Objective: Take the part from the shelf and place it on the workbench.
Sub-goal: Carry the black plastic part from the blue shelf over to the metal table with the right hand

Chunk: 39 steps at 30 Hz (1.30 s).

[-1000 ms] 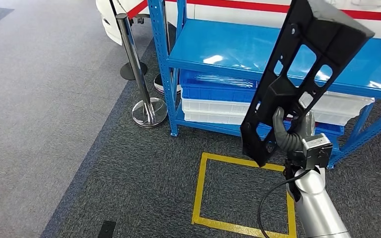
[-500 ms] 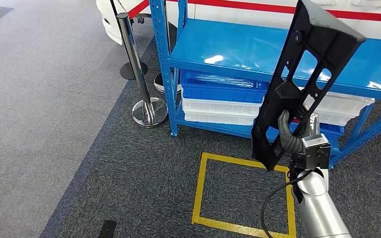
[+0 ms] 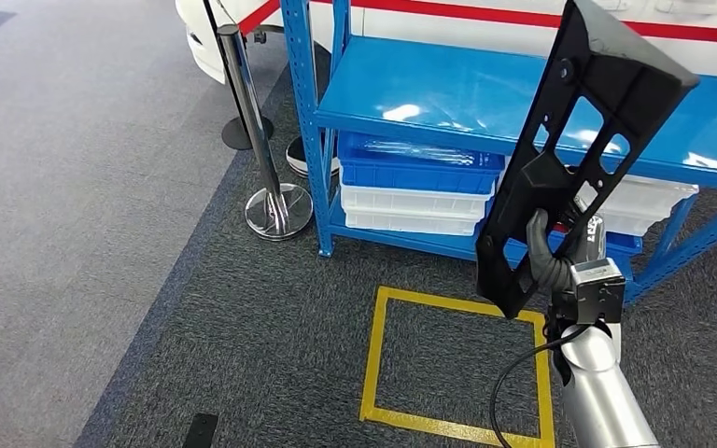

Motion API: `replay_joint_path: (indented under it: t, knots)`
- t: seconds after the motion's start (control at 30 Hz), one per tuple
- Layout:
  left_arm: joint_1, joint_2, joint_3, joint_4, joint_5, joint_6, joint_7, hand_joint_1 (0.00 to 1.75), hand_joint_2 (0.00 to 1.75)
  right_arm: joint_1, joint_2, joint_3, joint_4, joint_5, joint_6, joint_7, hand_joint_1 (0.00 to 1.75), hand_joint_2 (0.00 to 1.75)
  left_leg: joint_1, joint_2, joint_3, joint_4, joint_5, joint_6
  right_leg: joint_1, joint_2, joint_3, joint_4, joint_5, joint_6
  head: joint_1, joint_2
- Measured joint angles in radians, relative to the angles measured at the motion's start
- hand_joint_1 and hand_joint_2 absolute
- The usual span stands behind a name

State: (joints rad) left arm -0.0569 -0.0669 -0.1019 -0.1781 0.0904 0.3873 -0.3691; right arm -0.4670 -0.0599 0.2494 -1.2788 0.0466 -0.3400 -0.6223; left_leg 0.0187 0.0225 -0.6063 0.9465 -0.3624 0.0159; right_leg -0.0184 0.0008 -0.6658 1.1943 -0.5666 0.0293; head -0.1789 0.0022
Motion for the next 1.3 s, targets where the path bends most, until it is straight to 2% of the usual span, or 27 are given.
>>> replay_joint_path:
  t: [0.03, 0.07, 0.1, 0.17, 0.2, 0.23, 0.27, 0.3, 0.37, 0.4, 0.47, 0.53, 0.57, 0.6, 0.73, 0.8, 0.87, 0.93, 1.0, 1.03, 1.07, 1.1, 1.13, 1.2, 1.23, 1.27, 1.3]
  knots:
    - [0.0, 0.0, 0.0, 0.0, 0.0, 0.0, 0.001, 0.0, 1.75, 0.005, -0.001, -0.004, -0.001, 0.0, 0.0, 0.0, 1.75, 1.75, 0.002, 0.005, -0.003, 0.003, -0.001, -0.002, -0.006, 0.0, -0.024, 0.05, -0.017, 0.008, 0.0, 0.0]
    - [0.001, -0.001, 0.0, 0.0, 0.0, -0.001, 0.001, 0.0, 1.75, 0.01, -0.002, -0.008, -0.001, 0.0, 0.0, 0.0, 1.75, 1.75, 0.005, 0.011, -0.006, 0.007, -0.002, -0.006, -0.013, -0.001, -0.03, 0.064, -0.013, 0.015, 0.0, 0.0]
    - [0.001, -0.001, 0.0, 0.0, -0.001, -0.002, 0.002, 0.0, 1.75, 0.013, -0.002, -0.012, -0.001, 0.0, 0.001, 0.0, 1.75, 1.75, 0.01, 0.018, -0.011, 0.015, -0.005, -0.011, -0.019, -0.004, -0.017, 0.04, 0.008, 0.024, 0.0, 0.0]
    - [0.001, -0.002, 0.0, 0.0, -0.003, -0.003, 0.003, 0.0, 1.75, 0.015, -0.003, -0.018, -0.002, 0.001, 0.004, 0.0, 1.75, 1.75, 0.02, 0.032, -0.022, 0.042, -0.016, -0.03, -0.029, -0.031, 0.043, -0.075, 0.065, 0.04, 0.0, 0.0]
    - [0.001, -0.001, 0.0, 0.0, -0.003, -0.003, 0.004, 0.0, 1.75, 0.015, -0.004, -0.022, -0.004, 0.002, 0.006, -0.002, 1.75, 1.75, 0.022, 0.037, -0.028, 0.058, -0.023, -0.041, -0.032, -0.046, 0.064, -0.12, 0.083, 0.038, 0.0, 0.0]
    - [0.001, 0.0, 0.0, 0.0, -0.004, -0.003, 0.004, 0.0, 1.75, 0.015, -0.004, -0.025, -0.005, 0.002, 0.009, -0.004, 1.75, 1.75, 0.021, 0.042, -0.032, 0.07, -0.029, -0.051, -0.03, -0.055, 0.073, -0.141, 0.089, 0.03, 0.0, 0.0]
    - [0.002, 0.001, 0.0, 0.0, -0.004, -0.002, 0.005, 0.0, 1.75, 0.016, -0.005, -0.028, -0.007, 0.002, 0.012, -0.006, 1.75, 1.75, 0.019, 0.048, -0.033, 0.075, -0.031, -0.06, -0.028, -0.057, 0.068, -0.138, 0.086, 0.017, 0.0, 0.0]
    - [0.003, 0.001, -0.001, 0.0, -0.004, -0.001, 0.006, 0.0, 1.75, 0.017, -0.005, -0.032, -0.009, 0.002, 0.016, -0.007, 1.75, 1.75, 0.02, 0.054, -0.032, 0.076, -0.031, -0.067, -0.026, -0.048, 0.063, -0.136, 0.09, 0.002, 0.0, 0.0]
    - [0.004, 0.0, -0.001, 0.0, -0.004, 0.0, 0.009, 0.0, 1.75, 0.018, -0.007, -0.038, -0.009, 0.004, 0.023, -0.005, 1.75, 1.75, 0.025, 0.057, -0.031, 0.073, -0.037, -0.077, -0.024, -0.034, 0.056, -0.134, 0.095, -0.017, 0.0, 0.0]
    - [0.005, 0.001, -0.001, 0.0, -0.004, 0.0, 0.01, 0.0, 1.75, 0.018, -0.007, -0.039, -0.008, 0.006, 0.027, -0.002, 1.75, 1.75, 0.027, 0.053, -0.032, 0.074, -0.05, -0.077, -0.024, -0.029, 0.054, -0.135, 0.098, -0.023, 0.0, 0.0]
    - [0.004, 0.002, -0.001, 0.0, -0.004, 0.0, 0.012, 0.0, 1.75, 0.018, -0.007, -0.041, -0.004, 0.009, 0.031, 0.003, 1.75, 1.75, 0.027, 0.041, -0.032, 0.074, -0.073, -0.062, -0.021, -0.021, 0.053, -0.135, 0.099, -0.029, 0.0, 0.0]
    - [0.004, 0.002, -0.001, 0.0, -0.004, 0.0, 0.014, 0.0, 1.75, 0.021, -0.007, -0.042, 0.001, 0.012, 0.032, 0.001, 1.75, 1.75, 0.023, 0.038, -0.03, 0.068, -0.049, -0.032, -0.016, -0.013, 0.054, -0.135, 0.1, -0.034, 0.0, 0.0]
    - [0.003, 0.002, -0.001, 0.0, -0.004, 0.001, 0.014, 0.0, 1.75, 0.024, -0.007, -0.043, 0.002, 0.013, 0.033, 0.0, 1.75, 1.75, 0.022, 0.038, -0.03, 0.066, -0.035, -0.021, -0.014, -0.012, 0.053, -0.136, 0.1, -0.037, 0.0, 0.0]
    - [0.003, 0.002, -0.001, 0.0, -0.004, 0.001, 0.015, 0.0, 1.75, 0.027, -0.007, -0.043, 0.002, 0.014, 0.033, -0.002, 1.75, 1.75, 0.022, 0.037, -0.031, 0.064, -0.024, -0.015, -0.013, -0.011, 0.053, -0.136, 0.1, -0.038, 0.0, 0.0]
    - [0.004, 0.002, -0.001, 0.0, -0.015, 0.002, 0.015, 0.0, 1.75, 0.038, -0.007, -0.051, -0.005, 0.019, 0.029, -0.003, 1.75, 1.75, 0.022, 0.036, -0.028, 0.061, -0.021, -0.025, -0.01, -0.012, 0.05, -0.135, 0.1, -0.04, 0.0, 0.0]
    - [0.004, 0.004, -0.001, 0.0, -0.018, 0.002, 0.015, 0.0, 1.75, 0.045, -0.007, -0.057, -0.014, 0.022, 0.026, -0.003, 1.75, 1.75, 0.023, 0.034, -0.029, 0.062, -0.023, -0.031, -0.019, -0.014, 0.053, -0.144, 0.104, -0.034, 0.0, 0.0]
    - [0.003, 0.005, -0.002, 0.0, -0.019, 0.002, 0.014, 0.0, 1.75, 0.054, -0.008, -0.062, -0.028, 0.025, 0.022, -0.003, 1.75, 1.75, 0.019, 0.034, -0.001, 0.018, -0.008, -0.022, -0.024, -0.013, 0.068, -0.169, 0.114, -0.025, 0.0, 0.0]
    - [0.003, 0.002, -0.002, 0.0, -0.019, 0.0, 0.012, 0.0, 1.75, 0.063, -0.009, -0.069, -0.043, 0.03, 0.015, -0.006, 1.75, 1.75, 0.022, 0.04, 0.047, -0.063, 0.025, -0.006, -0.018, -0.006, 0.064, -0.145, 0.091, -0.023, 0.001, 0.0]
    - [-0.001, -0.001, -0.002, 0.0, -0.019, -0.002, 0.009, 0.0, 1.75, 0.07, -0.012, -0.079, -0.053, 0.035, 0.009, -0.008, 1.75, 1.75, 0.034, 0.048, 0.065, -0.097, 0.039, -0.009, -0.019, -0.001, 0.017, -0.042, 0.033, -0.02, 0.002, 0.0]
    - [-0.002, -0.002, -0.002, 0.0, -0.019, -0.003, 0.009, 0.0, 1.75, 0.075, -0.014, -0.084, -0.056, 0.036, 0.007, -0.009, 1.75, 1.75, 0.039, 0.052, 0.064, -0.094, 0.038, -0.019, -0.023, 0.0, -0.009, 0.01, 0.012, -0.013, 0.002, 0.0]
    - [-0.003, -0.005, -0.002, 0.0, -0.018, -0.004, 0.009, 0.0, 1.75, 0.081, -0.015, -0.087, -0.057, 0.036, 0.006, -0.008, 1.75, 1.75, 0.045, 0.057, 0.061, -0.087, 0.033, -0.031, -0.029, 0.0, -0.027, 0.042, 0.005, -0.004, 0.002, 0.0]
    - [-0.001, -0.007, -0.002, 0.0, -0.018, -0.005, 0.008, 0.0, 1.75, 0.086, -0.016, -0.089, -0.059, 0.037, 0.005, -0.008, 1.75, 1.75, 0.052, 0.062, 0.057, -0.075, 0.026, -0.044, -0.036, -0.002, -0.029, 0.042, 0.016, 0.007, 0.002, 0.0]
    - [0.0, -0.009, -0.002, 0.0, -0.018, -0.006, 0.008, 0.0, 1.75, 0.09, -0.017, -0.09, -0.06, 0.038, 0.004, -0.008, 1.75, 1.75, 0.062, 0.069, 0.051, -0.057, 0.017, -0.059, -0.044, -0.008, -0.013, 0.007, 0.043, 0.021, 0.002, 0.0]
    - [0.002, -0.008, -0.002, 0.0, -0.018, -0.006, 0.005, 0.0, 1.75, 0.092, -0.017, -0.092, -0.066, 0.041, 0.001, -0.01, 1.75, 1.75, 0.078, 0.083, 0.028, -0.002, -0.009, -0.094, -0.057, -0.047, 0.024, -0.088, 0.093, 0.045, 0.003, 0.0]
    - [0.003, -0.006, -0.002, 0.0, -0.018, -0.006, 0.003, 0.0, 1.75, 0.093, -0.016, -0.092, -0.072, 0.044, -0.002, -0.012, 1.75, 1.75, 0.08, 0.088, 0.015, 0.029, -0.026, -0.11, -0.06, -0.064, 0.029, -0.107, 0.103, 0.042, 0.003, 0.0]
    - [0.004, -0.004, -0.002, 0.0, -0.018, -0.007, 0.0, 0.0, 1.75, 0.096, -0.016, -0.093, -0.078, 0.047, -0.007, -0.015, 1.75, 1.75, 0.08, 0.094, 0.007, 0.052, -0.039, -0.122, -0.06, -0.075, 0.021, -0.103, 0.1, 0.031, 0.004, 0.0]
    - [0.005, -0.002, -0.003, 0.0, -0.018, -0.007, -0.002, 0.0, 1.75, 0.099, -0.016, -0.094, -0.084, 0.051, -0.012, -0.019, 1.75, 1.75, 0.078, 0.099, 0.005, 0.062, -0.046, -0.128, -0.059, -0.072, 0.008, -0.084, 0.095, 0.015, 0.004, 0.0]
